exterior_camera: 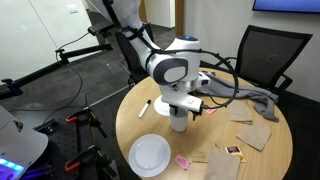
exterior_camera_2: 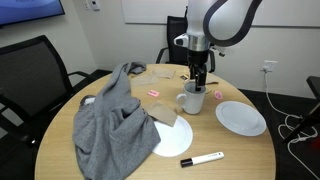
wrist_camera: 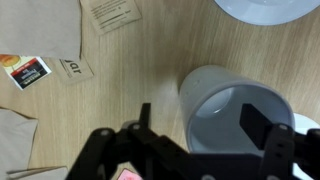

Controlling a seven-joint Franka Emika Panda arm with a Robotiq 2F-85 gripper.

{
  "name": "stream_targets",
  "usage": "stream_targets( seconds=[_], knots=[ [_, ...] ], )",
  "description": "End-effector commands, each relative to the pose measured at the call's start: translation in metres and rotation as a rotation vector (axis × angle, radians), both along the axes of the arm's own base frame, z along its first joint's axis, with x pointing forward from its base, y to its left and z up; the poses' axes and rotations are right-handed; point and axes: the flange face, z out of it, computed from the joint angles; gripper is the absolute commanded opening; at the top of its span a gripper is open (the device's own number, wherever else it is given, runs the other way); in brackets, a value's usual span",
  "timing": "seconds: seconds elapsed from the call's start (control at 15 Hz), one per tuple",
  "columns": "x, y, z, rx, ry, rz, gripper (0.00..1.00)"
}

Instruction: Move the white mug to the center of the table

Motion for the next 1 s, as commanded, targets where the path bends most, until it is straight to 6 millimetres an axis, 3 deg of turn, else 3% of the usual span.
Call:
stream_targets(
  seconds=[0.0,0.53,0.93],
  knots=[
    [0.009,-0.001,-0.005,-0.003,-0.010,0.000,0.58],
    [0.015,0.005,-0.018,0.008,-0.002,0.007,0.00],
    [0.025,-0.007,-0.009,-0.012,-0.010,-0.028,0.03]
  ],
)
